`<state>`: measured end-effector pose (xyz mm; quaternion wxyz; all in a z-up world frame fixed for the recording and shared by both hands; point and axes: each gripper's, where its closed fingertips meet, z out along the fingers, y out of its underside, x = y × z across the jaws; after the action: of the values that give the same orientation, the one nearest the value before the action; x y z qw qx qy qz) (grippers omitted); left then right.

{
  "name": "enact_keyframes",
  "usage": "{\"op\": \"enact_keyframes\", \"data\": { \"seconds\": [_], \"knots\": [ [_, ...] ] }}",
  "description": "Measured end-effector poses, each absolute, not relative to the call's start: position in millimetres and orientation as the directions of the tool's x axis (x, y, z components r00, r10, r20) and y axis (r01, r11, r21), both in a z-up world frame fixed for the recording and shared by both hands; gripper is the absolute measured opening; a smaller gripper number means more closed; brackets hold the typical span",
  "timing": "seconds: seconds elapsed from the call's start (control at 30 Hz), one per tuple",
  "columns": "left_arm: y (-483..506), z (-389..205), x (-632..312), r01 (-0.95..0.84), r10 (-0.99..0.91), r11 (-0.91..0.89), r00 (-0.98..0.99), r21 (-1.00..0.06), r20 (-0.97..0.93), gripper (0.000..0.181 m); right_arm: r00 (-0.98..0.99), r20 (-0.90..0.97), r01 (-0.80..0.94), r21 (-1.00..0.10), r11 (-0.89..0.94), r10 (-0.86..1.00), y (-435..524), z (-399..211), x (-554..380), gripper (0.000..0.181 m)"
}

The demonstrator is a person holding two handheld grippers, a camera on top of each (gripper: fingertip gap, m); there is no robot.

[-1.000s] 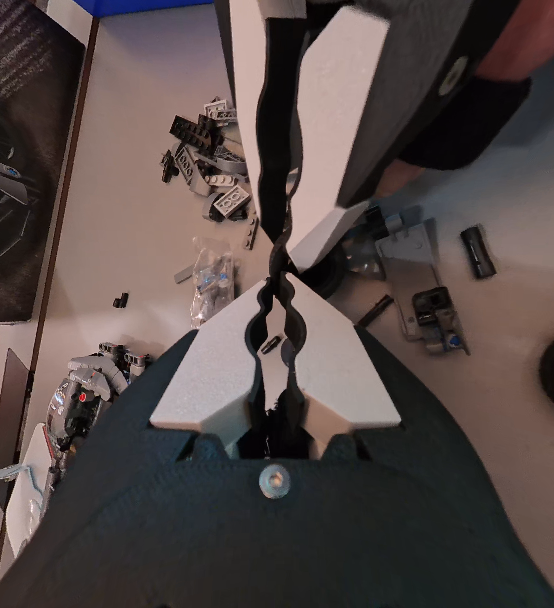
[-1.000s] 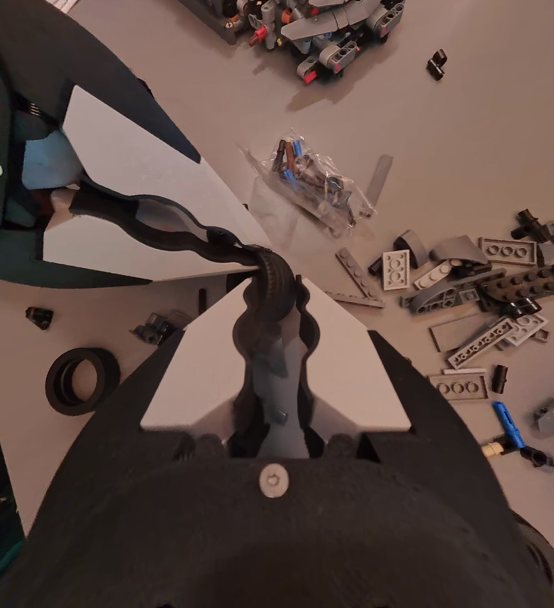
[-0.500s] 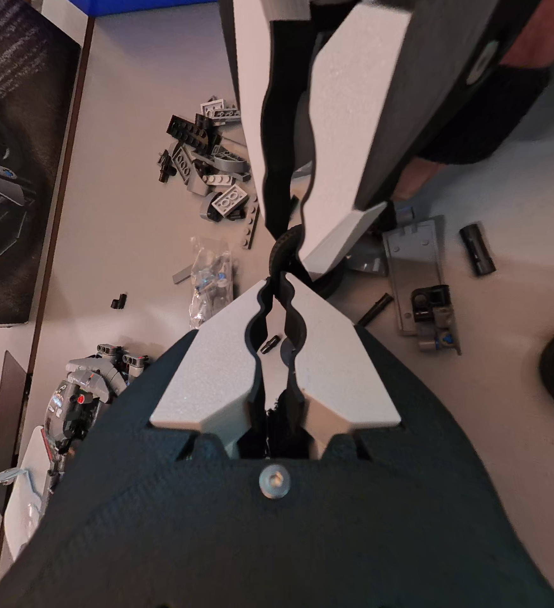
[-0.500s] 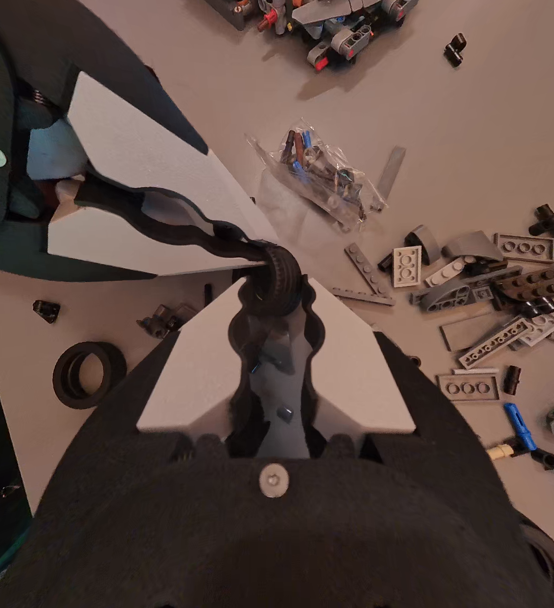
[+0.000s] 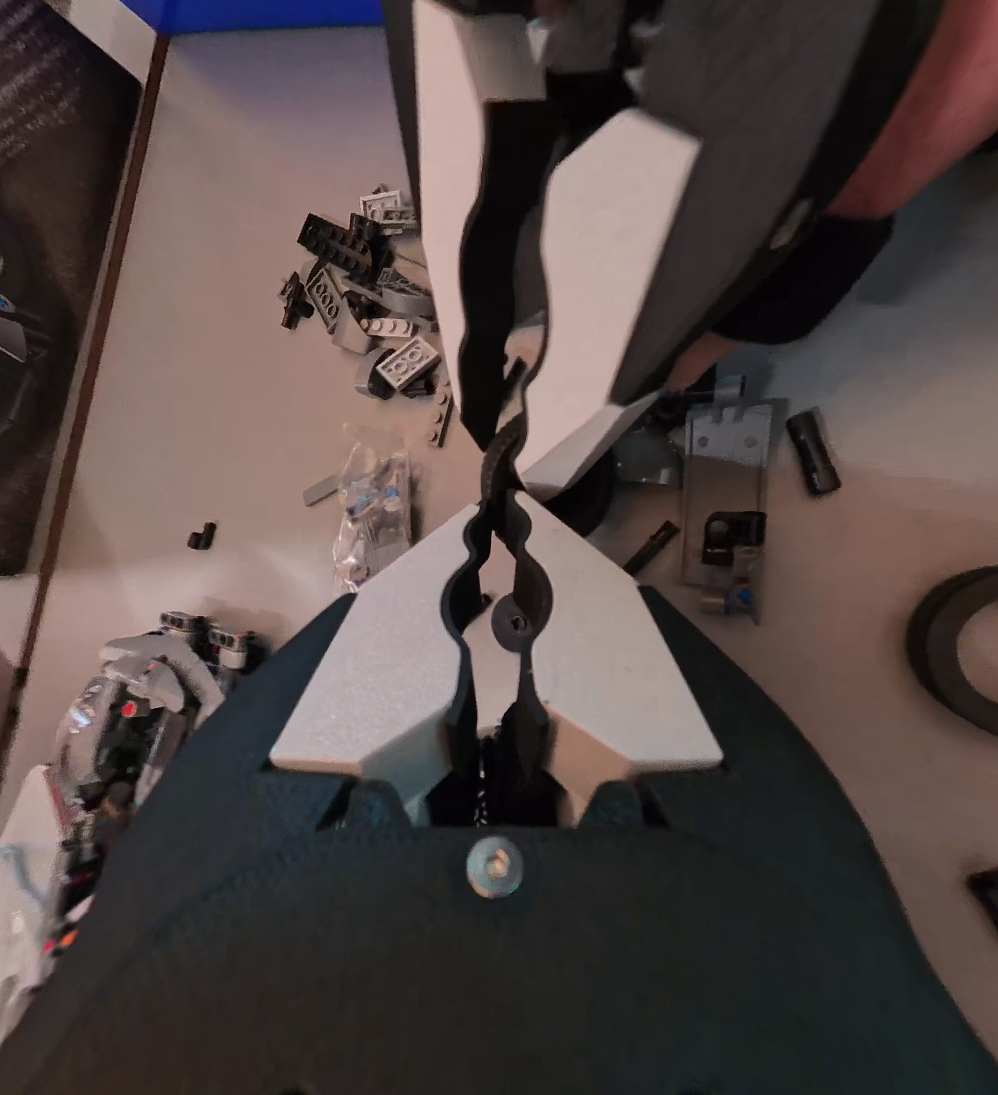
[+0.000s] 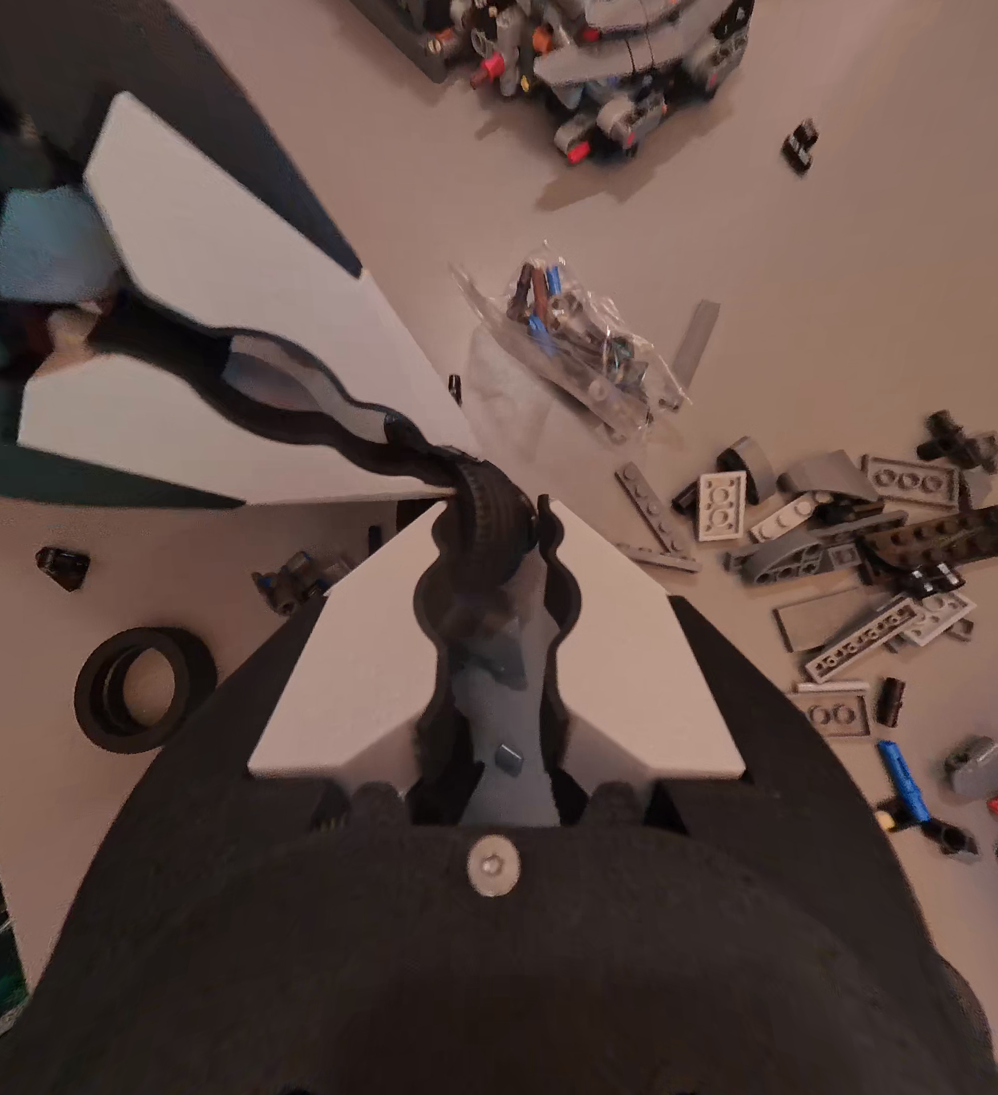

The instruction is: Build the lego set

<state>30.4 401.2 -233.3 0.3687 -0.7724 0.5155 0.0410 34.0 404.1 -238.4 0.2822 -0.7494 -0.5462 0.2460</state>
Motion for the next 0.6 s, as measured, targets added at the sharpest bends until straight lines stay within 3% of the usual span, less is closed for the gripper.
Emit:
{"op": "enact_keyframes", "data": {
  "seconds": [0.03,0.13,0.6],
  "knots": [
    [401.6,-232.0,28.5,-0.807,-0.774,-0.213,0.483,-0.551,-0.409,0.001,0.281,-0.045,0.672,-0.704,-0.231,0.959,405.3,-235.2,33.8,0.03],
    [399.9,-230.1,26.5,-0.758,-0.807,-0.244,0.504,-0.605,-0.307,0.002,0.27,-0.036,0.665,-0.715,-0.213,0.962,404.4,-232.4,32.6,0.03],
    [388.6,-226.2,17.7,-0.829,-0.861,-0.115,0.357,-0.547,-0.361,0.006,0.204,0.026,0.658,-0.744,-0.117,0.979,395.1,-220.5,23.8,0.016]
  ]
}}
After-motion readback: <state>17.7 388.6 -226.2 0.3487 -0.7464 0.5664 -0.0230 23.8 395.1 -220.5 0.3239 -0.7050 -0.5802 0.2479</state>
